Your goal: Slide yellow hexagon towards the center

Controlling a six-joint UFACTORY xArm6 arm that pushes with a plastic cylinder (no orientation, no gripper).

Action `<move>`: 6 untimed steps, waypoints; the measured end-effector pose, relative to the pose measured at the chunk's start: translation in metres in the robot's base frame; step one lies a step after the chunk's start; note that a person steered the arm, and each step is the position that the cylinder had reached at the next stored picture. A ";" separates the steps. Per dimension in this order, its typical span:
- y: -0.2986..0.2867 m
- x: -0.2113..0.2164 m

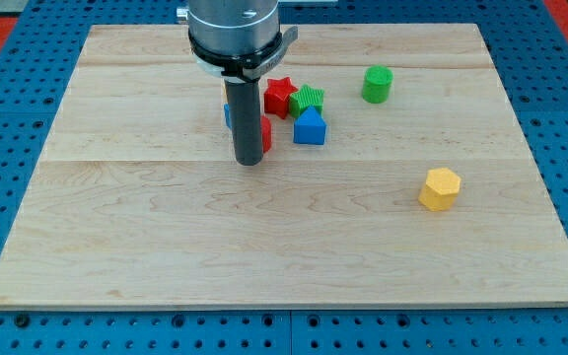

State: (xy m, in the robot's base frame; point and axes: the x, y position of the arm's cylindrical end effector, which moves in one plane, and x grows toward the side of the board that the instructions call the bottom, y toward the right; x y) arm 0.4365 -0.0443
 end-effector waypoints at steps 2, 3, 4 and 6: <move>0.010 -0.021; 0.013 -0.027; 0.007 -0.021; -0.003 0.043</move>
State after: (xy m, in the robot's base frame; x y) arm 0.4792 -0.0474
